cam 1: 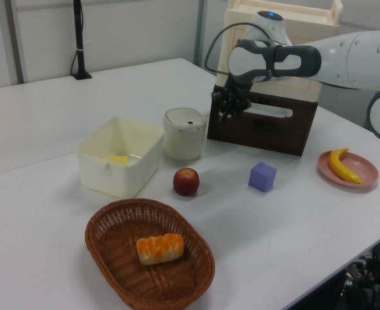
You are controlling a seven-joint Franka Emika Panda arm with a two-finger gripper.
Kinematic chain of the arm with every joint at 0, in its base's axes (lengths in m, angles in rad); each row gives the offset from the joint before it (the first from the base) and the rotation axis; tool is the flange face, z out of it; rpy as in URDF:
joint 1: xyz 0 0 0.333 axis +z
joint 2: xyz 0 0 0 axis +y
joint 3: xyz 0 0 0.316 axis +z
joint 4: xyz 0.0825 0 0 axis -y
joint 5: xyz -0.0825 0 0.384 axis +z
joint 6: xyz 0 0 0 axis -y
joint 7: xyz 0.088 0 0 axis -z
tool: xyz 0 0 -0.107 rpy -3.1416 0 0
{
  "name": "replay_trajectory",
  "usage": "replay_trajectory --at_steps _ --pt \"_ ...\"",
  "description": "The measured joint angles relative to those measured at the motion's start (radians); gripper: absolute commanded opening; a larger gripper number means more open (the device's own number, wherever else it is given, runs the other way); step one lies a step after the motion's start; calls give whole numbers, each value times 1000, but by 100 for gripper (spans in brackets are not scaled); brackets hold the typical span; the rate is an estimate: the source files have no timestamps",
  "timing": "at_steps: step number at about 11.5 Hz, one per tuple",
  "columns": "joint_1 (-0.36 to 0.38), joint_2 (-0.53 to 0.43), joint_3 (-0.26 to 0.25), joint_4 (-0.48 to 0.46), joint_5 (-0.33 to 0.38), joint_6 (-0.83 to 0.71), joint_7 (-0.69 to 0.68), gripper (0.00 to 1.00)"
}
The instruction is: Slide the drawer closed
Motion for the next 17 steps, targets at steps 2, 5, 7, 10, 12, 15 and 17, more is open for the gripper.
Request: replay_trajectory --at_steps 2,5,7,10,12,15,17 --pt "18 -53 54 3 -48 -59 -55 0" --pt "53 -169 58 2 -49 -306 -248 0" --pt "81 -241 17 -13 -28 -383 -353 0" --pt "112 -332 -73 -48 44 -424 -466 0" --pt "101 -376 -84 -90 71 -425 -477 99" --pt "100 -386 -85 -114 76 -425 -478 100" --pt "100 -386 -85 -117 76 -438 -478 100"
